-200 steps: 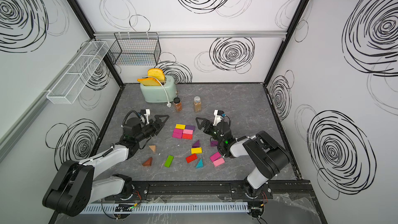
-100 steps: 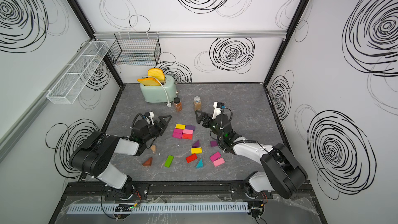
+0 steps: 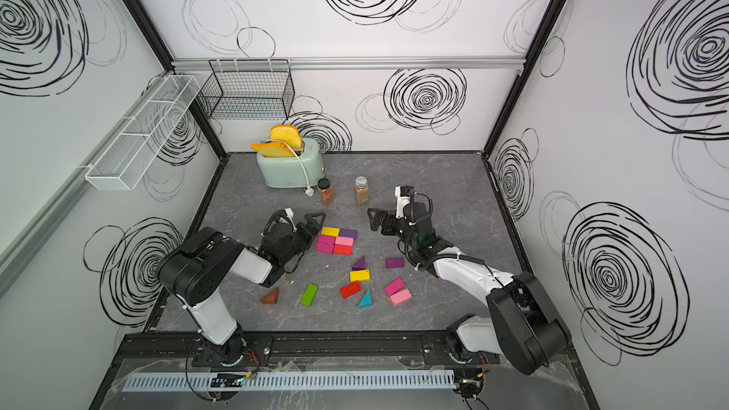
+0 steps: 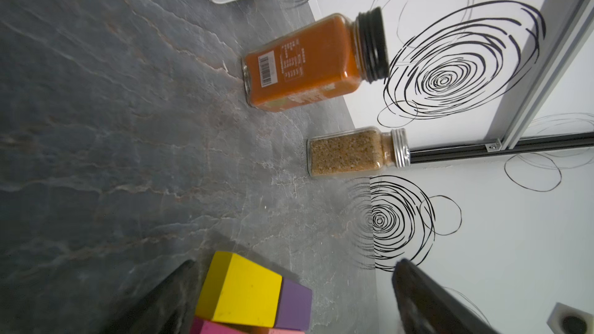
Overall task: Assemble a piece of candy with building blocks
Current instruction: Move the building blocks to the center of the board.
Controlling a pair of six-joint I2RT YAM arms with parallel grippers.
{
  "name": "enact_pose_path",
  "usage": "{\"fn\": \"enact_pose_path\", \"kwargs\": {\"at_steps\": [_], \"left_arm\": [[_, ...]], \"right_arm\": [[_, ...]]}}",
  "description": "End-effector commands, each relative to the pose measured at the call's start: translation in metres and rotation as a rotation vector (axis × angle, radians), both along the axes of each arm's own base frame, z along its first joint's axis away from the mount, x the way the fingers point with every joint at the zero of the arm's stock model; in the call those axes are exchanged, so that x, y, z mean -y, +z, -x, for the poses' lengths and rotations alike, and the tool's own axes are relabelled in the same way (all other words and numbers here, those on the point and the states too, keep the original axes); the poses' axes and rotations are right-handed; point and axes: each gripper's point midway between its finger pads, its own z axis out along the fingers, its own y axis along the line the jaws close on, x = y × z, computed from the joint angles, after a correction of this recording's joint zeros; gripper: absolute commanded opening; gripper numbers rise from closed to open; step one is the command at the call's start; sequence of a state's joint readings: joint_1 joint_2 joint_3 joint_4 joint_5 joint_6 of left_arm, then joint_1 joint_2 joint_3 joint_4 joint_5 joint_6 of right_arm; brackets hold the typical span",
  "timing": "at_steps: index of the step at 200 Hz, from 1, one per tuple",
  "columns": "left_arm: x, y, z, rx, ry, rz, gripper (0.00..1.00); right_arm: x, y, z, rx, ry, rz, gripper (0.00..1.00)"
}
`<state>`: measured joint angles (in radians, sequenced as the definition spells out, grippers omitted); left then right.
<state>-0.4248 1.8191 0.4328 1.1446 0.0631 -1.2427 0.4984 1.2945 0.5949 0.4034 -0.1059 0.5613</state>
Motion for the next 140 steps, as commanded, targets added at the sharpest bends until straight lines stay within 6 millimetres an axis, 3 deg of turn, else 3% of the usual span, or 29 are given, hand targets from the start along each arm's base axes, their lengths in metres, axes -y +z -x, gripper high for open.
{"fn": "enact_pose_path", "kwargs": {"at_steps": [1, 74, 140], "left_arm": [[0.000, 0.015, -0.014, 0.073, 0.050, 0.068, 0.98], [0.010, -0.003, -0.008, 0.031, 0.057, 0.085, 0.98], [0.006, -0.010, -0.001, 0.003, 0.100, 0.078, 0.98]], "right_arm": [[0.006, 0.003, 0.001, 0.008, 0.021, 0.005, 0.99], [0.013, 0.007, -0.002, 0.011, 0.012, 0.001, 0.99], [0.015, 0.005, -0.003, 0.004, 0.009, -0.003, 0.99]]}}
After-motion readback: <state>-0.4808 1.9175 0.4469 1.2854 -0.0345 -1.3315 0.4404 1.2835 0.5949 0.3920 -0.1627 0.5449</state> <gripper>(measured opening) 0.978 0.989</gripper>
